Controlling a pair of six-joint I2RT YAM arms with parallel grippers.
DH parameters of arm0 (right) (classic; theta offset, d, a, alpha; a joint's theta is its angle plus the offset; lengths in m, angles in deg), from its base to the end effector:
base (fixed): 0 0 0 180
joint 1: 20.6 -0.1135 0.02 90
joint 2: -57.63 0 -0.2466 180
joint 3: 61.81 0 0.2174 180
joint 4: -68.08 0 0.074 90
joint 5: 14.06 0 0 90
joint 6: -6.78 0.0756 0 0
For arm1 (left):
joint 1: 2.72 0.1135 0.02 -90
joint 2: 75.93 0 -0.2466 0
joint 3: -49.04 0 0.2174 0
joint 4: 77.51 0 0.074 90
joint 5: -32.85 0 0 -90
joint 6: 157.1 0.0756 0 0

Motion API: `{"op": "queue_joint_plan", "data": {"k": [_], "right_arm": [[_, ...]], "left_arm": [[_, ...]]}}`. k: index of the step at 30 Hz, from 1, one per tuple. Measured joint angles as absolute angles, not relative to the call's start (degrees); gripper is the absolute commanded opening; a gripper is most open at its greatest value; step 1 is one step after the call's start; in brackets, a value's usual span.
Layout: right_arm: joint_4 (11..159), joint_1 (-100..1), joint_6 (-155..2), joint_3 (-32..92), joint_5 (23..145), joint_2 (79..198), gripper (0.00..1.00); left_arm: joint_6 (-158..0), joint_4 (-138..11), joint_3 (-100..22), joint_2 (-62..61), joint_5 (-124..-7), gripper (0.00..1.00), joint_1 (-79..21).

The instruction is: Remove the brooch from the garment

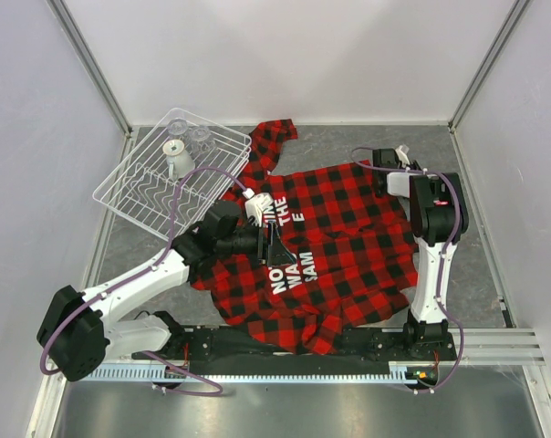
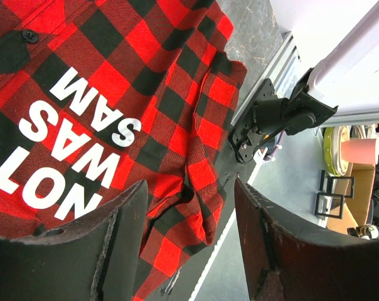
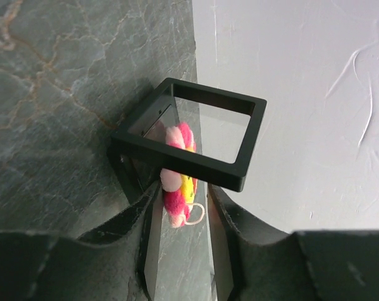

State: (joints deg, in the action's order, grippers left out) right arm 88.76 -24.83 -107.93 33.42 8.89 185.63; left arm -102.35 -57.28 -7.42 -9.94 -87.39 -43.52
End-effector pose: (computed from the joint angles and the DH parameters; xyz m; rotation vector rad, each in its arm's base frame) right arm 0.4202 -0.0387 0.1070 -0.0858 2.3084 -1.6037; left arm 0.1682 -0.1954 0.2336 0.4678 2.2622 -1.3014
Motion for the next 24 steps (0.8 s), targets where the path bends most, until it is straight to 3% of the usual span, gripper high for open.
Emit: {"op": "queue_joint_plan", "data": {"k": [3,4,7,10,24], "right_arm": [[89.55,-25.53,-107.32,33.42,9.29,185.63,0.53],[89.88,-25.81,-107.03,33.42,9.55,185.63,0.64],[91.23,-26.6,-105.81,33.4,10.31,185.61,0.73],[93.77,-27.34,-104.41,33.36,10.49,184.65,0.78],[110.73,-36.39,-84.8,28.11,25.94,168.28,0.77]], "left_arm": [[-102.35,-57.31,-7.42,-9.94,-87.46,0.64,-43.32],[-102.35,-57.28,-7.42,-9.96,-87.48,0.64,-43.3],[-102.35,-57.31,-7.42,-9.98,-87.52,0.64,-43.23],[-102.37,-57.31,-7.42,-9.98,-87.59,0.64,-43.17],[-102.39,-56.93,-7.42,-13.24,-87.22,0.65,-42.31]]}}
